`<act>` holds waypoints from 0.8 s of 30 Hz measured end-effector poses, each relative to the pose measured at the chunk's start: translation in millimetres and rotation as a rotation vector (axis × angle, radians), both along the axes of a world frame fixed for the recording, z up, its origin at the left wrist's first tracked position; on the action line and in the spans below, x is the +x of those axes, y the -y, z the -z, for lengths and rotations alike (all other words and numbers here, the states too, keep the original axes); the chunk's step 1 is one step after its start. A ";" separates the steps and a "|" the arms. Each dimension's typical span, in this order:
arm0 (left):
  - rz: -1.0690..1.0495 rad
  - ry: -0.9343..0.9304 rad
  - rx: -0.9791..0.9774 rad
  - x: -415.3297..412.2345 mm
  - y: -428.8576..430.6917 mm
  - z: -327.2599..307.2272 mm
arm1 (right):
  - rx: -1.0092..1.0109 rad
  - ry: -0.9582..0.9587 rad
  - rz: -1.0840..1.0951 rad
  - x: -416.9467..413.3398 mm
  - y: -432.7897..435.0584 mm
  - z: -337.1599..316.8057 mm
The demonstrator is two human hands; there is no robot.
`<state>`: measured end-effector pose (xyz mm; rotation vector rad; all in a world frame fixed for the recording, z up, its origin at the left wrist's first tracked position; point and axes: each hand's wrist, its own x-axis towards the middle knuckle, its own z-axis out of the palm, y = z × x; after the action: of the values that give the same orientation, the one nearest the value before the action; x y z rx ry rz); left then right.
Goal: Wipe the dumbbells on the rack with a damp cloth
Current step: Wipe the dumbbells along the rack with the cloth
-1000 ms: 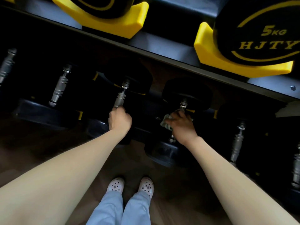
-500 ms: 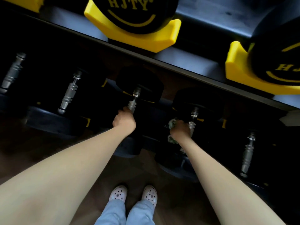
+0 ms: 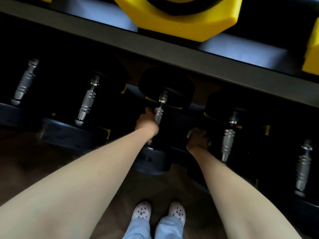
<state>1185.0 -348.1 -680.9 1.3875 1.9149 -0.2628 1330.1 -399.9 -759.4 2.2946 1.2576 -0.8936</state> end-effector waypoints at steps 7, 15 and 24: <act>0.016 0.023 0.022 -2.0 6.6 -0.2 | -0.103 -0.287 -0.282 3.4 -18.0 -22.7; -0.079 0.090 0.029 16.3 23.6 -25.6 | 0.118 -1.157 0.705 72.7 -5.5 -119.8; 0.147 0.250 -0.136 79.8 59.4 -41.1 | 0.131 -1.154 1.125 157.9 59.9 -130.1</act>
<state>1264.8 -407.5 -639.8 1.4010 1.5664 -0.2707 1488.0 -459.8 -629.3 2.5164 0.0544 -2.8057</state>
